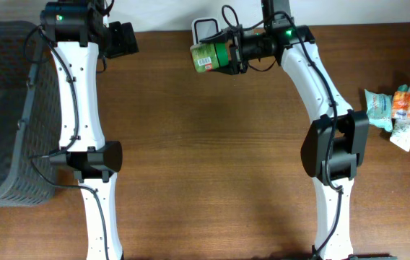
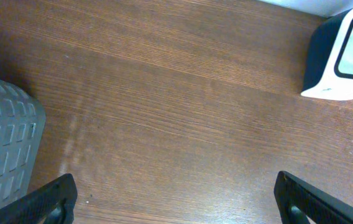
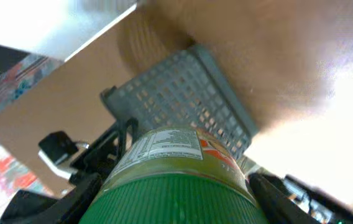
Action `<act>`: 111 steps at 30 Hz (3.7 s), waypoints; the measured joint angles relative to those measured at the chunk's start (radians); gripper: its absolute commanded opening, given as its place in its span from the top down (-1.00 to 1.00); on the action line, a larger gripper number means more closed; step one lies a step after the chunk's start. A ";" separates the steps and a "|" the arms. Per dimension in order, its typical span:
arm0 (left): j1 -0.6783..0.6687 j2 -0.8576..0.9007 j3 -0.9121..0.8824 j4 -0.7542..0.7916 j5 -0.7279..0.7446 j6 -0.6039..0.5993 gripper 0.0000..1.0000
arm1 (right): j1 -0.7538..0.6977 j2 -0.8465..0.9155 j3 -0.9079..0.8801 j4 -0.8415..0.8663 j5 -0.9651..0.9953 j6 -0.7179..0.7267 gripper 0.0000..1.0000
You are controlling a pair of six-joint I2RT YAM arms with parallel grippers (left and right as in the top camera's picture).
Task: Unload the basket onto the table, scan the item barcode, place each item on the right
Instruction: 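Lift the green jar and hold it against the scanner, then carry the green jar to the far right pile and release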
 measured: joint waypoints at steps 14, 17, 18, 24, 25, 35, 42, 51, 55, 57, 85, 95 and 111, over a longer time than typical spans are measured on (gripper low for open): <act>0.000 0.000 0.000 -0.001 0.000 0.000 -0.99 | 0.160 0.000 0.000 0.188 1.001 -0.676 -0.08; 0.000 0.000 0.000 -0.001 0.000 0.000 -0.98 | 0.160 0.026 0.002 0.405 1.056 -0.799 -0.09; 0.000 0.000 0.000 -0.001 0.000 0.000 -0.98 | 0.160 0.036 0.001 0.458 1.068 -0.838 -0.09; 0.000 0.000 0.000 -0.001 0.000 0.000 -0.98 | 0.160 0.075 0.003 0.742 1.110 -0.955 -0.09; 0.000 0.000 0.000 0.000 0.000 0.000 -0.98 | 0.160 0.100 0.004 0.786 1.113 -0.969 -0.09; 0.000 0.000 0.000 0.000 0.000 0.000 -0.98 | 0.160 0.230 0.004 0.919 1.178 -0.975 -0.10; 0.000 0.000 0.000 0.000 0.000 0.000 -0.98 | 0.160 0.230 0.004 0.920 1.184 -0.977 -0.16; 0.000 0.000 0.000 0.000 0.000 0.000 -0.98 | 0.142 0.201 0.004 0.815 1.186 -0.975 -0.04; 0.000 0.000 0.000 -0.001 0.000 0.000 -0.98 | 0.018 0.033 0.006 0.456 1.180 -0.915 -0.04; 0.000 0.000 0.000 -0.001 0.000 0.000 -0.99 | -0.074 -0.045 0.013 0.282 1.184 -0.901 0.01; 0.000 0.000 0.000 0.000 0.000 0.000 -0.98 | -0.602 0.004 -0.177 0.079 1.319 -1.011 -0.58; 0.000 0.000 0.000 0.000 0.000 0.000 -0.98 | -0.610 0.003 -0.182 0.016 1.337 -1.019 -0.97; 0.000 0.000 0.000 0.000 0.000 0.000 -0.98 | -0.455 -0.801 -0.336 -0.450 1.305 -0.914 -0.97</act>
